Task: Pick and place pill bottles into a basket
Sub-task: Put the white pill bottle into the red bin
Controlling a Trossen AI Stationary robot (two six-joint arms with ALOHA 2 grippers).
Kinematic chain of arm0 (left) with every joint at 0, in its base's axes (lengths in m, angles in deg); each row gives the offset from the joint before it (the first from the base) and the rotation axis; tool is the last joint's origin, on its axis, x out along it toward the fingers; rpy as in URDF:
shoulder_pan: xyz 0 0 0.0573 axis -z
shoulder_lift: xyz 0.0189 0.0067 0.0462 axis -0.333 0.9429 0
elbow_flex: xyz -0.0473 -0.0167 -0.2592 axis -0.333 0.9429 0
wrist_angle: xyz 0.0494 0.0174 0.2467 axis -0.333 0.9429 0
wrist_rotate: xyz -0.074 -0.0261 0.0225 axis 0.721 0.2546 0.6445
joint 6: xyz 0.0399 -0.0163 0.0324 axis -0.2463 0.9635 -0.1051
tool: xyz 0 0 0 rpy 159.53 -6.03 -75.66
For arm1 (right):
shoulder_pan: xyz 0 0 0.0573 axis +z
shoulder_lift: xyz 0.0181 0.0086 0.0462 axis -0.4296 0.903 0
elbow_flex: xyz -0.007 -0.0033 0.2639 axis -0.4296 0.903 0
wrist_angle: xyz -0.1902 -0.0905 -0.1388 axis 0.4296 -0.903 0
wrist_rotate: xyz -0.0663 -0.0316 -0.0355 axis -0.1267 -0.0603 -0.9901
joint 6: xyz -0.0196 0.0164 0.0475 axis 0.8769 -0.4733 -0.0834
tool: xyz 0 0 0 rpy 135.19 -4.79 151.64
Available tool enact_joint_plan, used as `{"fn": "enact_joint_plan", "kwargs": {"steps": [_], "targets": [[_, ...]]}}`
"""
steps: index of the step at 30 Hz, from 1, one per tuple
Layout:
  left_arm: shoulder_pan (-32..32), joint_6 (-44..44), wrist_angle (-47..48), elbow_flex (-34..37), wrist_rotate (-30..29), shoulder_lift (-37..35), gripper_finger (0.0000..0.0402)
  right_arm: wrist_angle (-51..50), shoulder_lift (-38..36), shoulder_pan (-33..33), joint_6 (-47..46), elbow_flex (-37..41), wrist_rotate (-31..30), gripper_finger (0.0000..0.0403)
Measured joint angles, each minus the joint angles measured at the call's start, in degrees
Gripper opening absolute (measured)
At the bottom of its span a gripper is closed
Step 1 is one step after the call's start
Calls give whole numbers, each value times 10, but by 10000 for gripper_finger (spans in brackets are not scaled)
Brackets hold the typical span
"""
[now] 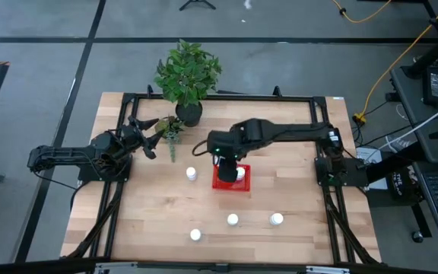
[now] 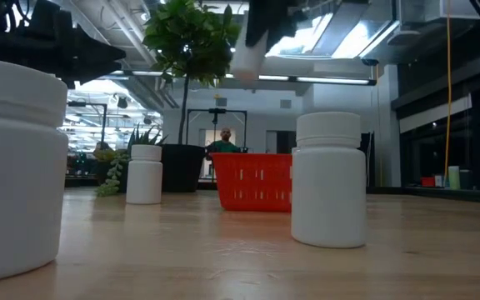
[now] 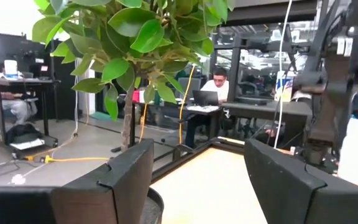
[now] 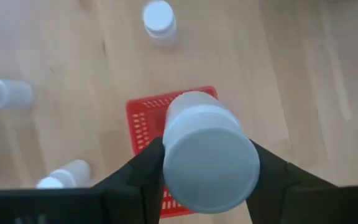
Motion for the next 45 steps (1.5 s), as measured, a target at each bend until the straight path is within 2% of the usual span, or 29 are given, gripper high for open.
{"fn": "enact_joint_plan", "kwargs": {"steps": [5,20,30,34,45], "targets": [[0,-4,0,0,0,0,246,3,26,2,26,29,0,160],[0,-2,0,0,0,0,245,141,31,6,19,223,21,160],[0,-3,0,0,0,0,246,175,31,1,24,242,21,160],[0,-3,0,0,0,0,244,190,30,0,28,252,1,160],[0,1,0,0,0,0,245,205,29,-3,10,297,10,160]]}}
